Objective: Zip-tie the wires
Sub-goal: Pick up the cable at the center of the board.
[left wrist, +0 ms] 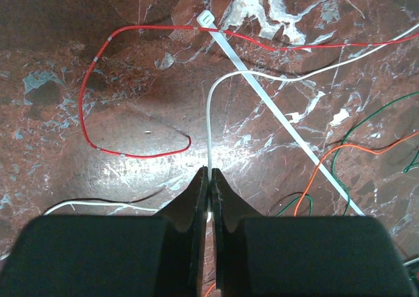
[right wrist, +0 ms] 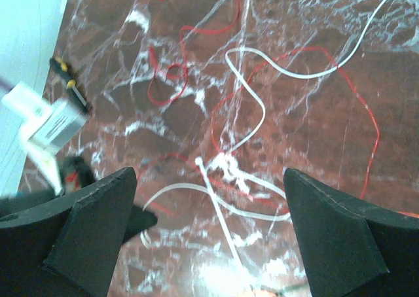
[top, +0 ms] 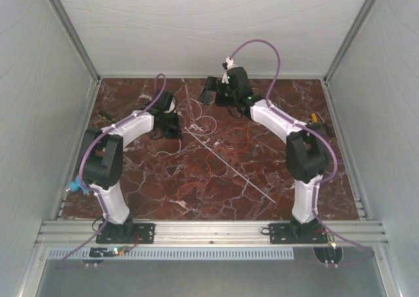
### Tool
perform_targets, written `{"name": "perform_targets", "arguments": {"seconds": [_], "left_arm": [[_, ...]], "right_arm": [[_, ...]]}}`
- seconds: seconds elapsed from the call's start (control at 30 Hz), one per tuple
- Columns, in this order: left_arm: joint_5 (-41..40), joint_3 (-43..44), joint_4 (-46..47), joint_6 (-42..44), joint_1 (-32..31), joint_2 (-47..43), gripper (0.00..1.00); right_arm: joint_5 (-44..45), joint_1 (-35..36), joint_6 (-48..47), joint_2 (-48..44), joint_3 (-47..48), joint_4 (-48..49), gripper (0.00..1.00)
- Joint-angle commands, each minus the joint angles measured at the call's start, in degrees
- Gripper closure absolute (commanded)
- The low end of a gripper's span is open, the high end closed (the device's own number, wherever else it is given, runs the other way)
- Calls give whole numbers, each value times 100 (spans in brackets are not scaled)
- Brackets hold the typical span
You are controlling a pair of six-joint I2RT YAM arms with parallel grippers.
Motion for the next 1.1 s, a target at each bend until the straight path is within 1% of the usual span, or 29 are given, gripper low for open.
{"name": "perform_targets", "arguments": {"seconds": [0.0, 0.2, 0.3, 0.53, 0.63, 0.9, 1.07], "left_arm": [[98, 122, -88, 45, 23, -380, 100], [125, 278, -227, 19, 27, -459, 100], [154, 358, -296, 10, 27, -407, 100], [210, 546, -488, 0, 27, -492, 100], [258, 545, -569, 9, 20, -552, 100], [400, 418, -626, -43, 1, -798, 100], [397, 465, -684, -2, -4, -826, 100]], "right_arm": [[133, 32, 548, 735, 886, 310, 6], [123, 157, 661, 1975, 2201, 47, 10], [185, 194, 653, 2552, 2969, -219, 16], [277, 207, 576, 3597, 4069, -405, 24], [321, 219, 483, 3878, 4329, -491, 27], [288, 297, 459, 4236, 4594, -537, 40], [332, 362, 363, 4319, 4610, -592, 53]]}}
